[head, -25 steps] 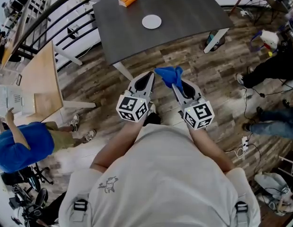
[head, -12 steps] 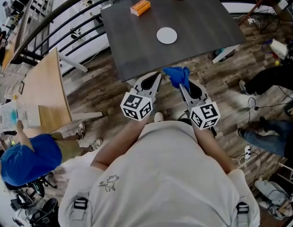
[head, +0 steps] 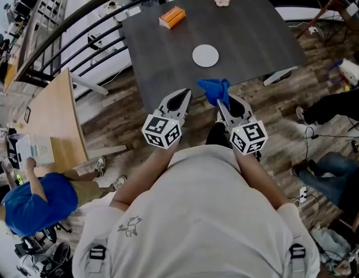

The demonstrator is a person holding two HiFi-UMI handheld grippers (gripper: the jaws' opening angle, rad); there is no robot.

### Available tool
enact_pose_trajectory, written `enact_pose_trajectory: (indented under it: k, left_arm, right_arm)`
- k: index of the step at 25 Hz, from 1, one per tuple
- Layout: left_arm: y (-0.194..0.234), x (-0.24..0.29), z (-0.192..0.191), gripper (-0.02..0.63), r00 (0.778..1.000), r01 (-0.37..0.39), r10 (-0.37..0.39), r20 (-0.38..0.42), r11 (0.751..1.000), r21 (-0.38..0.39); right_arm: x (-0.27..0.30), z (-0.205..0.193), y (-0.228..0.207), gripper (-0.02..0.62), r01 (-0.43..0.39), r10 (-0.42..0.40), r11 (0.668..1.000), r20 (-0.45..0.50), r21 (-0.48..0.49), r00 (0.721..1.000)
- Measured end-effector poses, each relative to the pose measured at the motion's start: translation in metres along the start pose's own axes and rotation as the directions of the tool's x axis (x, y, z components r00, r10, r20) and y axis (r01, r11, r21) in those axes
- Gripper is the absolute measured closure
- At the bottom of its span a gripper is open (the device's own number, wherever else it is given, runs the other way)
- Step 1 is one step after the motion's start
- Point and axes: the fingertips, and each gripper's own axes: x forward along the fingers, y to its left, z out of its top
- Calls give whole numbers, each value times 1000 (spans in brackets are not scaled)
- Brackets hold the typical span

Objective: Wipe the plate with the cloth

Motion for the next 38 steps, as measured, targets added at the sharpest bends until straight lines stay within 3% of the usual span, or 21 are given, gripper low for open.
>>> enact_pose_trajectory:
  k: [5, 13, 17, 23, 28, 38]
  left_arm:
    - [29, 47, 6, 598, 998, -67, 66, -19, 997, -30]
    - [72, 137, -7, 597, 981, -181, 168, -94, 971, -155]
    - [92, 169, -27, 597, 961, -253, 221, -167, 948, -196]
    - [130, 197, -50, 591, 918, -374, 312, -245, 887, -270]
    - [157, 208, -82, 591, 890, -418, 323, -323, 861, -290]
    - [194, 223, -137, 546, 859, -435, 267, -437, 831, -347]
  right_arm:
    - [42, 14, -45, 508, -51, 52, 998, -25, 23, 998]
    - [92, 32, -139, 508, -140, 144, 989, -101, 42, 984]
    - [119, 36, -179, 508, -193, 204, 977, -130, 89, 970]
    - [165, 27, -222, 508, -266, 282, 958, -203, 105, 938]
    - [200, -2, -240, 508, -275, 297, 954, -255, 121, 920]
    - [239, -54, -246, 508, -246, 279, 960, -361, 135, 890]
